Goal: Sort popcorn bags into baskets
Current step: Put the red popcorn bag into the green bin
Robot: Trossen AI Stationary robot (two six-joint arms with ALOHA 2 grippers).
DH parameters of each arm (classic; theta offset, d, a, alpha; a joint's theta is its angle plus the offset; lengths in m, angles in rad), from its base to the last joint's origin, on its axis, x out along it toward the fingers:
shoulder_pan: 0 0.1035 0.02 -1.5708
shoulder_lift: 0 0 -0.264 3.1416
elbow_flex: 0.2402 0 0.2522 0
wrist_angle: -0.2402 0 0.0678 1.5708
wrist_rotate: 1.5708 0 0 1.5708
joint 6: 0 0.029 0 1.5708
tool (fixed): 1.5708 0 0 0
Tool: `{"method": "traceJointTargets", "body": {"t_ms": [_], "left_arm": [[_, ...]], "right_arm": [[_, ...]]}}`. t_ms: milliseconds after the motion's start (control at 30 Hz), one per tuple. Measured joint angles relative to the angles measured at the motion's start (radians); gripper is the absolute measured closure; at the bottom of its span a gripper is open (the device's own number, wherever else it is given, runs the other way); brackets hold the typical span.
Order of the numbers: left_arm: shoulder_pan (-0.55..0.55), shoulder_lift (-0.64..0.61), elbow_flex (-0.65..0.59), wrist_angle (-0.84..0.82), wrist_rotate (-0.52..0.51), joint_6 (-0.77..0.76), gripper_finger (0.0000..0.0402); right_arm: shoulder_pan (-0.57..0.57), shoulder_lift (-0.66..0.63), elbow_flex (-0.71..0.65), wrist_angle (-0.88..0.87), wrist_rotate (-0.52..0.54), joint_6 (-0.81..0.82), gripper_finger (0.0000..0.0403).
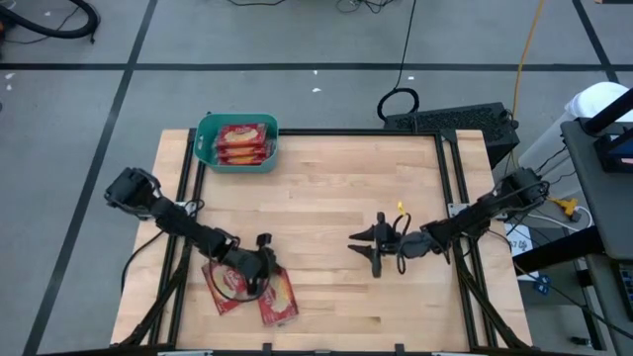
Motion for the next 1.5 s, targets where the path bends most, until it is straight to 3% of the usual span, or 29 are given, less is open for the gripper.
{"method": "traceJointTargets", "body": {"t_ms": [67,367,533,800,933,1067,1200,1333,1500], "left_arm": [[0.032,-0.008,-0.003,0.027,-0.003,0.072,0.0391],[0.228,-0.060,0.058,0.081,0.011,0.394,0.0398],[0.314,-0.094,0.129,0.055,0.063,0.560,0.0399],[0.390,-0.097,0.218,0.002,0.070,0.718,0.0400],[0.409,-0.097,0.242,0.002,0.072,0.755,0.0400],[0.434,-0.097,0.261,0.004,0.071,0.767,0.0400],[0.457,-0.097,0.263,0.008,0.071,0.777,0.0399],[0.468,-0.097,0.263,0.018,0.071,0.777,0.0400],[0.469,-0.097,0.263,0.032,0.071,0.777,0.0399]], "right_arm": [[-0.010,0.000,0.000,0.019,-0.001,-0.010,0.0277],[-0.102,0.011,0.057,-0.042,-0.008,0.100,0.0277],[-0.168,0.012,0.202,-0.260,-0.159,0.116,0.0272],[-0.298,0.012,0.267,-0.328,-0.349,0.144,0.0190],[-0.343,0.012,0.266,-0.384,-0.350,0.143,0.0144],[-0.362,0.012,0.266,-0.366,-0.374,0.087,0.0122],[-0.392,0.012,0.266,-0.345,-0.453,0.080,0.0129],[-0.405,0.032,0.266,-0.332,-0.457,0.076,0.0150],[-0.425,0.135,0.266,-0.217,-0.509,0.082,0.0182]]}}
